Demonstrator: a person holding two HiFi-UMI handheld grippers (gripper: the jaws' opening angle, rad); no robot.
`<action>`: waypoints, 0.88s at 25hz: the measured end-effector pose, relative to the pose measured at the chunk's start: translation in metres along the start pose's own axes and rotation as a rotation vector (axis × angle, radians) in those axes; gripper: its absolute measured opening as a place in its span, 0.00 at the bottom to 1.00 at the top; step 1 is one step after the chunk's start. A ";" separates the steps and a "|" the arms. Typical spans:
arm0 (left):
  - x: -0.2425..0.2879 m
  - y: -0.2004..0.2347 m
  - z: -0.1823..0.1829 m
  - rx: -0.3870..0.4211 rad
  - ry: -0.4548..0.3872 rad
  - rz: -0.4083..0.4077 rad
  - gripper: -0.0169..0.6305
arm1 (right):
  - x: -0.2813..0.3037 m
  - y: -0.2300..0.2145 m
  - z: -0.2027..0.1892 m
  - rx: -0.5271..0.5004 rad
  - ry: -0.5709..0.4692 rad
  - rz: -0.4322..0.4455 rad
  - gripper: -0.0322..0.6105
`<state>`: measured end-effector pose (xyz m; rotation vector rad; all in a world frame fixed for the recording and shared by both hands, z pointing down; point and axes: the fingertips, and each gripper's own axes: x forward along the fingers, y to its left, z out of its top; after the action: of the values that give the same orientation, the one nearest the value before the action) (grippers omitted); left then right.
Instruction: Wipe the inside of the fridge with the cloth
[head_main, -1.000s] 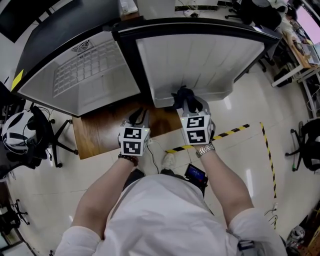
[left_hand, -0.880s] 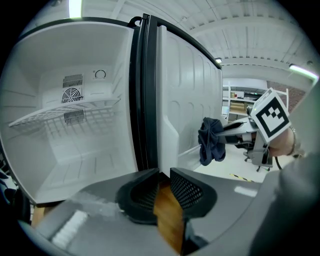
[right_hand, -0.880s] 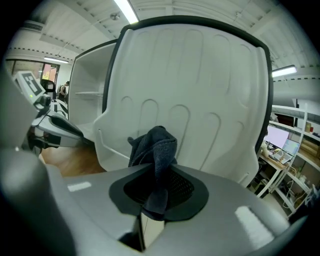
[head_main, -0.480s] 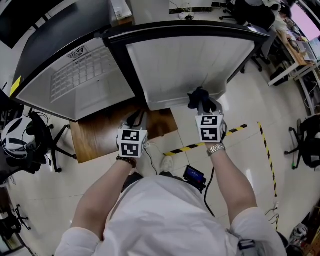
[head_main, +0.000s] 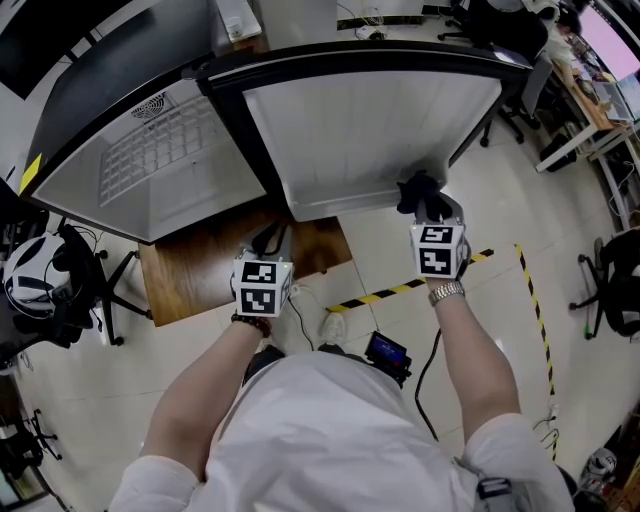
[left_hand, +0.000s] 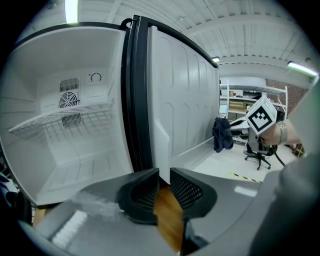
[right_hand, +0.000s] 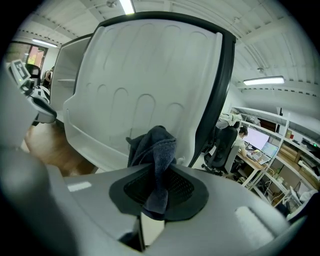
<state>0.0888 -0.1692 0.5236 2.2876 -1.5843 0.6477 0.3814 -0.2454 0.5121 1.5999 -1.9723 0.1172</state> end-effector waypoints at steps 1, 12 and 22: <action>0.000 0.000 0.000 0.000 0.000 0.001 0.14 | 0.000 -0.002 -0.001 0.000 0.000 -0.002 0.14; -0.001 -0.005 -0.002 0.001 0.009 0.011 0.14 | -0.006 -0.012 0.000 0.015 -0.023 0.004 0.14; -0.008 0.004 -0.004 0.005 0.014 0.001 0.14 | -0.043 0.038 0.035 0.022 -0.144 0.090 0.14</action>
<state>0.0821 -0.1619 0.5224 2.2805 -1.5798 0.6676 0.3374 -0.2125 0.4732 1.5717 -2.1613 0.0601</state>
